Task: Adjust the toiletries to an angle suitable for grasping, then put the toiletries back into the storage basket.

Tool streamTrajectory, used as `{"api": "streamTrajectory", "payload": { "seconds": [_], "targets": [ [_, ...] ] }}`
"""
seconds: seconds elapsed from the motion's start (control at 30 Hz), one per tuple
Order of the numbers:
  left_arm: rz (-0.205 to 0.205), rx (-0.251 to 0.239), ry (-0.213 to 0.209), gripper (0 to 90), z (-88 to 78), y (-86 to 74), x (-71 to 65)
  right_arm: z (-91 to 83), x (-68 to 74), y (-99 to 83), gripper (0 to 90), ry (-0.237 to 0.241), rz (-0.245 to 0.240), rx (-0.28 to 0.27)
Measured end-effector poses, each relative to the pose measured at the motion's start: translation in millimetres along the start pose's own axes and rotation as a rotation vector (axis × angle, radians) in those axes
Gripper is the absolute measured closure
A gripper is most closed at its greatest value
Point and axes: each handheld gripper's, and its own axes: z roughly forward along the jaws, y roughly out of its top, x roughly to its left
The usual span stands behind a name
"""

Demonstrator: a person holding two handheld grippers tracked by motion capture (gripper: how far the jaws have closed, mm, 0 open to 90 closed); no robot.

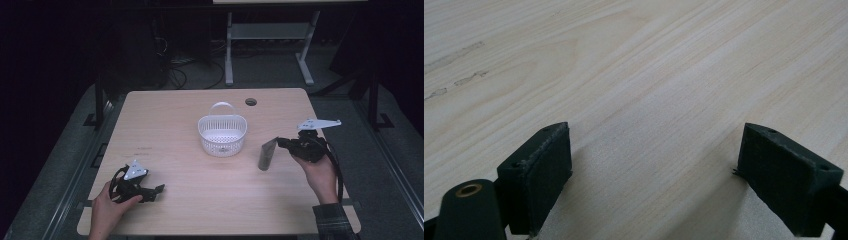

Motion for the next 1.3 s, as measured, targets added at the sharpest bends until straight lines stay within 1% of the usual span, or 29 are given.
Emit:
{"api": "streamTrajectory", "payload": {
  "seconds": [0.23,0.33,0.43,0.47,0.67,0.73,0.77,0.83,0.9,0.93,1.0,1.13,1.23,1.3],
  "targets": [
    [-0.001,0.000,0.001,13.0,0.1,0.1,0.1,4.2,-4.3,2.7,89.8,0.004,-0.005,-0.004],
    [-0.001,0.000,0.002,13.1,0.1,0.2,0.3,7.3,-7.1,2.2,89.8,0.008,-0.005,0.003],
    [-0.001,0.000,0.002,13.1,0.1,0.2,0.4,5.8,-8.1,1.2,89.5,0.013,-0.005,0.013],
    [-0.001,0.000,0.002,13.1,0.1,0.2,0.4,4.3,-8.1,1.0,85.9,0.016,-0.013,0.014],
    [-0.002,0.000,0.001,13.1,0.1,0.2,0.5,-2.6,-8.6,-0.8,65.9,0.028,-0.010,0.037],
    [-0.004,-0.001,0.002,13.1,0.3,0.1,0.2,-4.4,-8.5,-1.7,55.6,0.027,-0.013,0.041],
    [-0.004,-0.001,0.002,13.1,0.3,0.1,0.2,-5.3,-8.4,-1.9,52.7,0.029,-0.015,0.051],
    [-0.005,0.000,0.000,13.1,0.1,0.1,0.3,-7.8,-7.2,-2.6,44.2,0.016,-0.021,0.063],
    [-0.004,-0.001,0.002,13.1,0.3,0.1,0.2,-9.6,-7.2,-3.4,38.9,0.009,-0.018,0.072],
    [-0.004,-0.001,0.002,13.1,0.3,0.1,0.2,-10.3,-7.1,-3.6,34.6,0.004,-0.015,0.078],
    [-0.004,-0.001,0.002,13.1,0.3,0.1,0.2,-10.7,-7.3,-3.8,30.3,0.000,-0.019,0.089],
    [-0.003,0.000,0.002,13.1,0.2,0.2,0.2,-9.1,-6.5,-3.5,18.7,-0.011,-0.024,0.121],
    [-0.003,0.001,0.002,13.1,0.1,0.2,0.2,-7.3,-4.8,-1.3,14.1,-0.012,-0.034,0.151],
    [-0.001,0.001,0.002,13.1,0.1,0.2,0.4,-6.8,-3.8,0.8,13.5,-0.009,-0.038,0.165]
  ]
}}
